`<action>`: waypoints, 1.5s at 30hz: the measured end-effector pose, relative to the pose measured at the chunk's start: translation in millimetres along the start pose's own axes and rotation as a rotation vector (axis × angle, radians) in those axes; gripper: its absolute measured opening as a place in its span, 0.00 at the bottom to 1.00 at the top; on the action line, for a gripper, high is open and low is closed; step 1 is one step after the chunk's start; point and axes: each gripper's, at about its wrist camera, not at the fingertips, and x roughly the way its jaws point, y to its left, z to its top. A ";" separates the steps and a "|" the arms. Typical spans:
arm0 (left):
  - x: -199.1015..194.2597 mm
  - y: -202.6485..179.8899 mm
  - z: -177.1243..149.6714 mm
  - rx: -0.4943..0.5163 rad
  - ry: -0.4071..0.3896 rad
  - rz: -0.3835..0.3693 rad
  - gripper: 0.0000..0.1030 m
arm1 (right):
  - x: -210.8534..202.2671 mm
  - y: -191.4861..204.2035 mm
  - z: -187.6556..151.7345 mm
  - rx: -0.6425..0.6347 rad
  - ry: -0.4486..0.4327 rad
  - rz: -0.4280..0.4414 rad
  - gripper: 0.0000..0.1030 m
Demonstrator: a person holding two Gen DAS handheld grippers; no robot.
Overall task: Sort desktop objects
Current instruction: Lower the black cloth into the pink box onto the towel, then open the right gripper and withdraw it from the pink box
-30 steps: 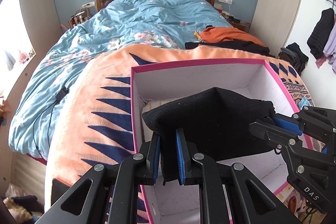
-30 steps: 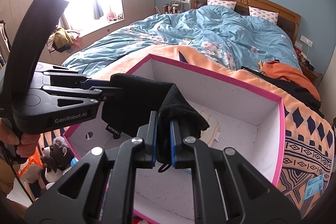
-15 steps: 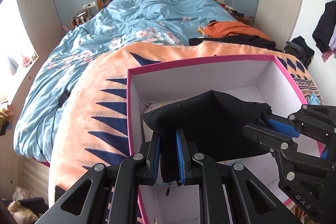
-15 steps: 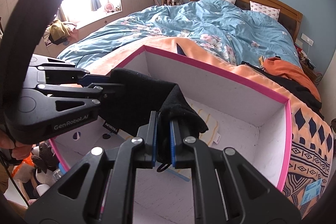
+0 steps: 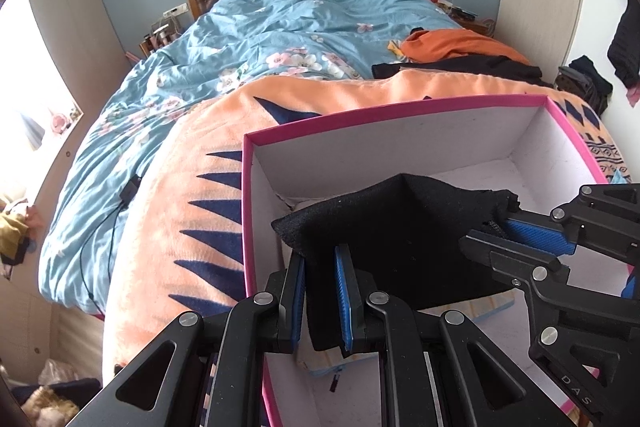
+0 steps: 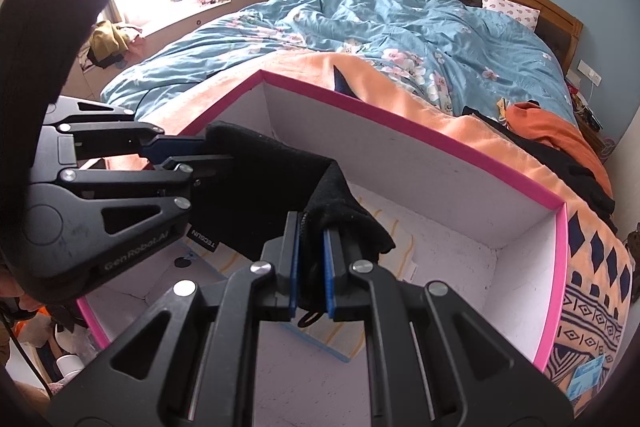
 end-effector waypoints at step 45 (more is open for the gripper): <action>-64.0 20.3 -28.9 -0.049 -0.158 -0.063 0.57 | -34.2 -29.2 -17.5 0.131 0.069 0.074 0.48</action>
